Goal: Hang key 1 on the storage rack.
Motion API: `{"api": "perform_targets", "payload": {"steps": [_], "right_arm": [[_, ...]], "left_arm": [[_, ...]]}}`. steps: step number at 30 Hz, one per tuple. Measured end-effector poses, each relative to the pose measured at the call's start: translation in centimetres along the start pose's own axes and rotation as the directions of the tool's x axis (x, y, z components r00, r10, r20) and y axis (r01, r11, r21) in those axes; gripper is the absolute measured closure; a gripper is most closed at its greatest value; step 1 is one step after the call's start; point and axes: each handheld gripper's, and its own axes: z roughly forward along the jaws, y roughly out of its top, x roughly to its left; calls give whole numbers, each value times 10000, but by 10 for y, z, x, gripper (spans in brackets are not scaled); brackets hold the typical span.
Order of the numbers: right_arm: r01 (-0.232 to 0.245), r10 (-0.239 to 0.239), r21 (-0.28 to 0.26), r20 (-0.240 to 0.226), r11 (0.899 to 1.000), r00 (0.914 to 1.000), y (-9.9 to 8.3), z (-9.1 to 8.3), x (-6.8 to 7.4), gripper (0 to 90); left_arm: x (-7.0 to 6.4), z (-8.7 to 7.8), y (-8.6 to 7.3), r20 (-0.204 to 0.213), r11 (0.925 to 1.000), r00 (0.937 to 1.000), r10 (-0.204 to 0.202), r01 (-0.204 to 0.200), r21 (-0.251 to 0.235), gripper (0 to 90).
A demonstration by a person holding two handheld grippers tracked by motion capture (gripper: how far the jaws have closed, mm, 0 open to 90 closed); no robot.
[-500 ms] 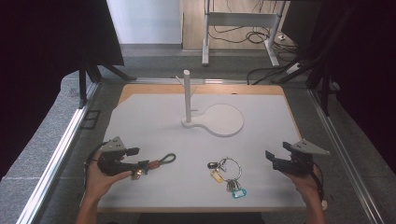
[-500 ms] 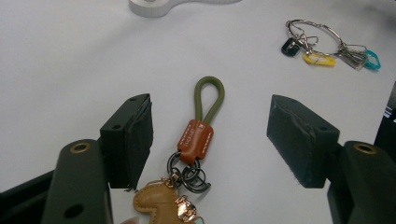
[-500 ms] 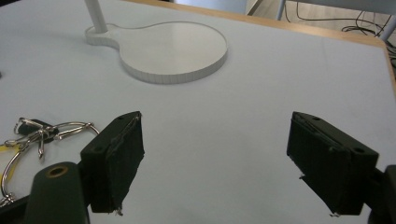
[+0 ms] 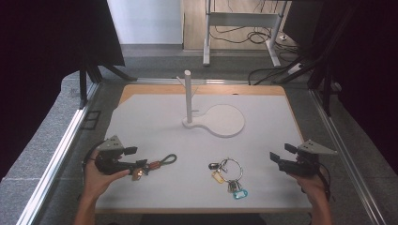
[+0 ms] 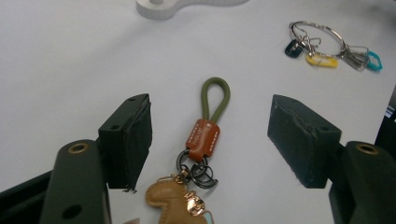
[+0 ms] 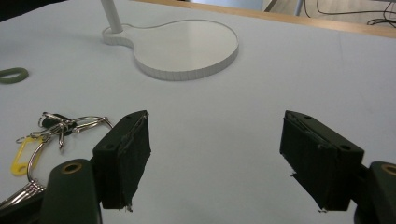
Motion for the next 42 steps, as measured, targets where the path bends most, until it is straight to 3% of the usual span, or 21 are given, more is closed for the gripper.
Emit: {"api": "perform_targets", "payload": {"steps": [3, 11, 20, 29, 30, 31, 34, 39, 40, 41, 42], "right_arm": [[11, -11, 27, -95, 10000, 10000, 0, 0, -1, 245], [28, -28, 7, -57, 10000, 10000, 2, -3, -1, 260], [-22, 24, 251, -90, 9997, 10000, -1, 0, 0, 285], [-51, 61, 526, -187, 9986, 9998, -4, 6, -1, 290], [-44, 55, 585, -179, 9983, 9998, -5, 7, 0, 290], [-44, 55, 585, -179, 9983, 9998, -5, 7, 0, 290], [-37, 50, 662, -190, 9978, 9998, -5, 9, 0, 290], [-4, 23, 816, -232, 9967, 9997, -7, 12, 2, 290], [-9, 30, 884, -235, 9961, 9997, -8, 13, 2, 290], [-9, 30, 884, -235, 9961, 9997, -8, 13, 2, 290], [-22, 43, 954, -220, 9954, 9997, -9, 15, 2, 291]], "left_arm": [[2, -9, 3, -130, 9998, 9999, -18, 16, -214, 311], [-3, -27, 16, -324, 9936, 9975, 635, -662, -911, 305], [-4, -22, 33, -315, 9901, 9941, 1038, -1063, -919, 317], [-4, -16, 38, 0, 9906, 9906, 1370, -1370, 45, 323], [-4, -15, 40, -20, 9865, 9872, 1596, -1595, 377, 328], [-4, -15, 40, -20, 9865, 9872, 1596, -1595, 377, 331], [-5, -10, 44, 67, 9767, 9808, 1947, -1945, 906, 336], [-5, -4, 48, 275, 9664, 9773, 2102, -2120, 1451, 340], [-5, -1, 50, 388, 9594, 9753, 2176, -2210, 1751, 340], [-5, -1, 50, 388, 9594, 9753, 2176, -2210, 1751, 340], [-4, 3, 52, 561, 9519, 9732, 2230, -2298, 2028, 340]]}}
